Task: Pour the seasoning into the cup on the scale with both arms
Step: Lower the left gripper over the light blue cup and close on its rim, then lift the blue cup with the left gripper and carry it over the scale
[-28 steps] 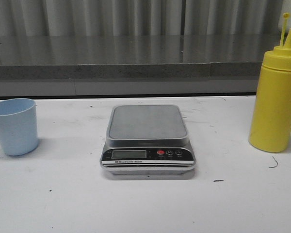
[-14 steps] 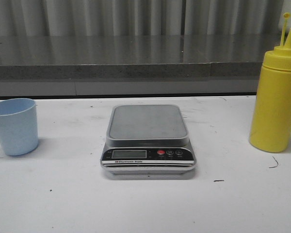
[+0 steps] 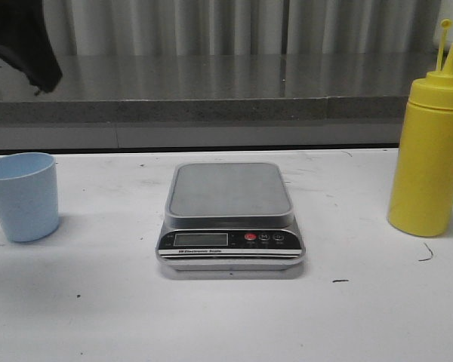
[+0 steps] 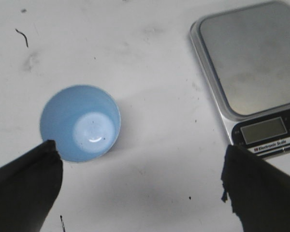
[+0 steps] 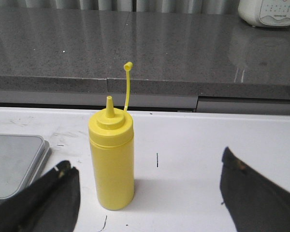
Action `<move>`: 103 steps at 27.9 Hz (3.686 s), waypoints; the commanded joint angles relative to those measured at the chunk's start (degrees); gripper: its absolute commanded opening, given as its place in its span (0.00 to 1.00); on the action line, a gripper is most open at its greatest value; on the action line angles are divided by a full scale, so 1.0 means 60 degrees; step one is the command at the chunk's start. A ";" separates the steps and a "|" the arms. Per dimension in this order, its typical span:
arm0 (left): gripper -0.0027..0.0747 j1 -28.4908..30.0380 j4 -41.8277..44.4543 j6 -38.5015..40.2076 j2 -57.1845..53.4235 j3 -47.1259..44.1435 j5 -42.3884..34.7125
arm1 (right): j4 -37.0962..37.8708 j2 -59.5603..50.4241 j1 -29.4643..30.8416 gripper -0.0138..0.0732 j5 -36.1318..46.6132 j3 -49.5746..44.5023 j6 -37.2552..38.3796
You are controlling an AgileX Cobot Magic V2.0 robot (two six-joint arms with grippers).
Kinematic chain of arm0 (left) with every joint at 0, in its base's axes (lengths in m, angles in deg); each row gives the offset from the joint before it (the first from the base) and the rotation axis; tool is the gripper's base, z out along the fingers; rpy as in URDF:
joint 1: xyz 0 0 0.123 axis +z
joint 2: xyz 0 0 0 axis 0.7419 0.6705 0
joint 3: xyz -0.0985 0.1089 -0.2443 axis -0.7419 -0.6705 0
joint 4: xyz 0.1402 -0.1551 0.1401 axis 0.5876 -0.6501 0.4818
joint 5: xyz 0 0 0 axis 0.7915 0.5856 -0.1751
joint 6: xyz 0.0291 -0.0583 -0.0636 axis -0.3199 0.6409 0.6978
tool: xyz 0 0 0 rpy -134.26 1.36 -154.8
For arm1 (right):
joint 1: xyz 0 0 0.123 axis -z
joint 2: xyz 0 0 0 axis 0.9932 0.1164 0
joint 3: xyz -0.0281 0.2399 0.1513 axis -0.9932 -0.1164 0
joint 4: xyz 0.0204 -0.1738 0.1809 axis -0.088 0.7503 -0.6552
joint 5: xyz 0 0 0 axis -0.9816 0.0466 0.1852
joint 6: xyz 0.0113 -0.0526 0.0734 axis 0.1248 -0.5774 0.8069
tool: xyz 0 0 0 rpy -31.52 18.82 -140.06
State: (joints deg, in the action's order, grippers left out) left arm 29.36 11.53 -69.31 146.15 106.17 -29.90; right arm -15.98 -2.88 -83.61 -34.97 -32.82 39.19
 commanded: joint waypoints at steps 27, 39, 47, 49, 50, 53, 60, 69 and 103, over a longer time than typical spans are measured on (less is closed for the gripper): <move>0.86 0.0049 0.0502 0.0565 0.4117 0.2577 0.0533 | 0.0062 0.0130 0.0029 0.86 0.0809 0.0320 0.0005; 0.58 0.0049 0.0709 0.0546 0.4356 0.2577 0.0365 | 0.0062 0.0130 0.0029 0.86 0.0809 0.0320 0.0005; 0.17 0.0049 0.0749 0.0546 0.4356 0.2594 0.0441 | 0.0062 0.0130 0.0029 0.86 0.0809 0.0320 0.0005; 0.06 0.0049 0.0769 0.0546 0.4356 0.2594 0.0441 | 0.0062 0.0130 0.0029 0.86 0.0809 0.0320 0.0005; 0.04 0.0049 0.0805 0.0546 0.4356 0.2594 0.0441 | 0.0062 0.0130 0.0029 0.86 0.0809 0.0320 0.0005; 0.01 0.0049 0.0917 0.0546 0.4356 0.2634 0.0557 | 0.0062 0.0130 0.0029 0.86 0.0809 0.0320 0.0005; 0.01 0.0032 0.0916 0.0546 0.4276 0.3473 0.1747 | 0.0062 0.0130 0.0029 0.86 0.0799 0.0320 0.0005; 0.01 -0.0543 0.0916 0.0531 0.4332 0.5852 0.3958 | 0.0062 0.0130 0.0029 0.86 0.0799 0.0320 0.0005; 0.01 -0.3470 0.0800 0.0531 0.7367 0.9982 0.4091 | 0.0062 0.0130 0.0029 0.86 0.0697 0.0320 0.0005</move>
State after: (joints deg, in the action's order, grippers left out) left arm 9.04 16.30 -66.43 193.20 163.77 -3.31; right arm -15.98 -2.88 -83.61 -35.01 -32.82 39.19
